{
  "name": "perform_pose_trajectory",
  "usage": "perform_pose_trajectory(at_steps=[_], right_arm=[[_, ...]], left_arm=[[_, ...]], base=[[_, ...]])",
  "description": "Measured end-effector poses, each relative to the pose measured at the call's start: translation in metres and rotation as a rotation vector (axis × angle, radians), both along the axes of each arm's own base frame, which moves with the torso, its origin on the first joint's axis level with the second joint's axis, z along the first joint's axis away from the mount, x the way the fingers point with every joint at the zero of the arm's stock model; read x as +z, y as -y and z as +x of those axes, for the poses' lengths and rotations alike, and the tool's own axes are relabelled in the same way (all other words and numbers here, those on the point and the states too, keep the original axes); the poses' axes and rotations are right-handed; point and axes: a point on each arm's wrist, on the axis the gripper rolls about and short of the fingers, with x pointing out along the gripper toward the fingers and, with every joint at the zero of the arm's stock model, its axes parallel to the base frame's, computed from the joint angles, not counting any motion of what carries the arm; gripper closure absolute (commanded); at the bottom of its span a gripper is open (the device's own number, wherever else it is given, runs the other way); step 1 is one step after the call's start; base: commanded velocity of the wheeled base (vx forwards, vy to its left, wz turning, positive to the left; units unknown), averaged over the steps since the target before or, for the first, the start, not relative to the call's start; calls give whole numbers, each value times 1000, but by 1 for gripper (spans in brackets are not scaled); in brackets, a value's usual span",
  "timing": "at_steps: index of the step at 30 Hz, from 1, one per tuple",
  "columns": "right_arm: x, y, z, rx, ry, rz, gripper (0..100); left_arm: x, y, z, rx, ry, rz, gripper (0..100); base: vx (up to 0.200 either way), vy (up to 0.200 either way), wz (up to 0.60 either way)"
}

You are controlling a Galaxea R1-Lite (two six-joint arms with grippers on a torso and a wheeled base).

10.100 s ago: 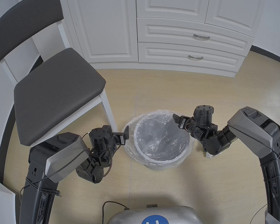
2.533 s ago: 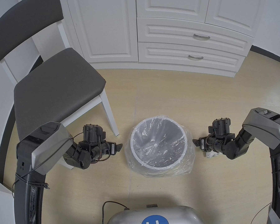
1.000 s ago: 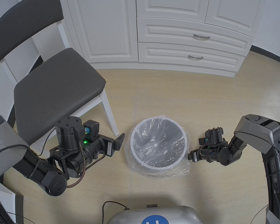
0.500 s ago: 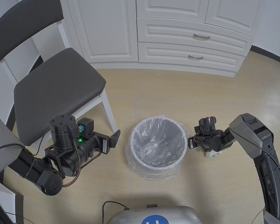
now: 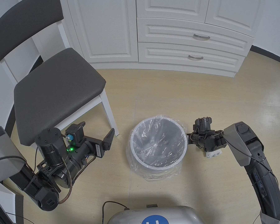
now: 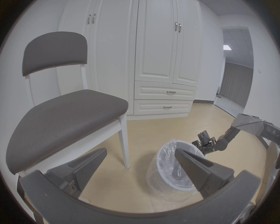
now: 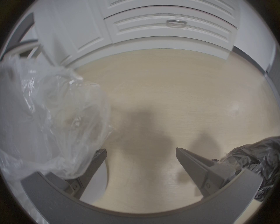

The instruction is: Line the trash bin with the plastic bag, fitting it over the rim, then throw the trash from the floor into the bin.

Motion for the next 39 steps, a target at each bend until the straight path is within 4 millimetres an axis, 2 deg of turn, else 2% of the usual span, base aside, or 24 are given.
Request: perform_pose_trajectory(at_steps=[5,10,17,21,26,33,39], right_arm=[[-4,-13,1,-34,-11,103,0],[-1,-36,-2,-46,19,196,0],[10,-62,-3,-52,108,357,0],[10,-75,-7,-34,118,377,0],[15,-62,-3,-44,144,320,0],[52,-39,5,-113,247,198,0],[69,-30,-4,-119,233,149,0]], left_arm=[[-8,-6,-8,36,12,-7,0],[-18,-15,-14,60,-35,3,0],[-22,-21,-20,69,-68,-21,0],[-21,-22,-21,69,-69,-26,0],[-17,-24,-23,69,-58,-34,0],[-13,-25,-24,69,-44,-40,0],[-13,-25,-23,68,-42,-40,0]], base=[[0,0,0],[0,0,0],[0,0,0],[0,0,0],[0,0,0],[0,0,0],[0,0,0]])
